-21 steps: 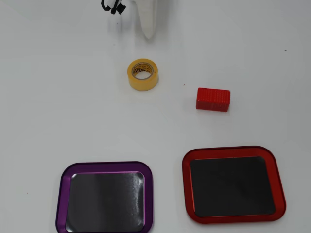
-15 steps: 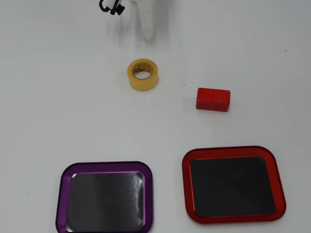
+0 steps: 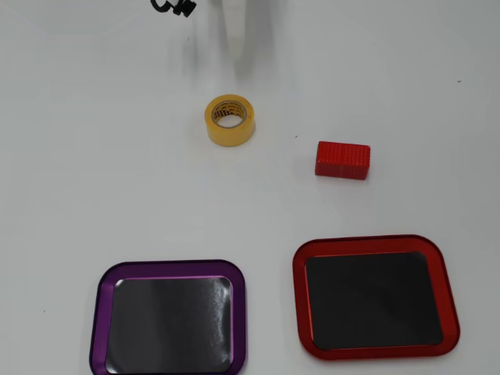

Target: Grasp a tape and put it in the right purple dish.

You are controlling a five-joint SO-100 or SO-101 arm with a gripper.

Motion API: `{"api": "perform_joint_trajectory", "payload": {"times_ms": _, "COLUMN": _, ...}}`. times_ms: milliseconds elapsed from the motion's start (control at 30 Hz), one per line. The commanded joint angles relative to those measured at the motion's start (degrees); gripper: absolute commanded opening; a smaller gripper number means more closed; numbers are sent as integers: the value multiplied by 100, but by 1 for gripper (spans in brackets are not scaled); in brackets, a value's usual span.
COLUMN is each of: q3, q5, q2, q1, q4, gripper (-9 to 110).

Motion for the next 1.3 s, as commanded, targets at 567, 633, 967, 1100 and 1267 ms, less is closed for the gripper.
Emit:
{"api": "perform_joint_trajectory", "payload": {"times_ms": 567, "q3": -3788, "q5": 281, "q2": -6442, "q1": 35, "q4": -387, "gripper": 16}}
{"api": "perform_joint_trajectory", "payload": {"times_ms": 633, "q3": -4043, "q5": 422, "q2": -6979, "q1": 26, "q4": -396, "gripper": 16}}
{"api": "perform_joint_trajectory", "payload": {"times_ms": 967, "q3": -4395, "q5": 545, "q2": -8323, "q1": 26, "q4": -1055, "gripper": 16}}
{"api": "perform_joint_trajectory", "payload": {"times_ms": 1100, "q3": -4395, "q5": 536, "q2": -8481, "q1": 26, "q4": -1301, "gripper": 16}}
{"api": "perform_joint_trajectory", "payload": {"times_ms": 1267, "q3": -4280, "q5": 475, "q2": -8508, "q1": 26, "q4": -1723, "gripper": 16}}
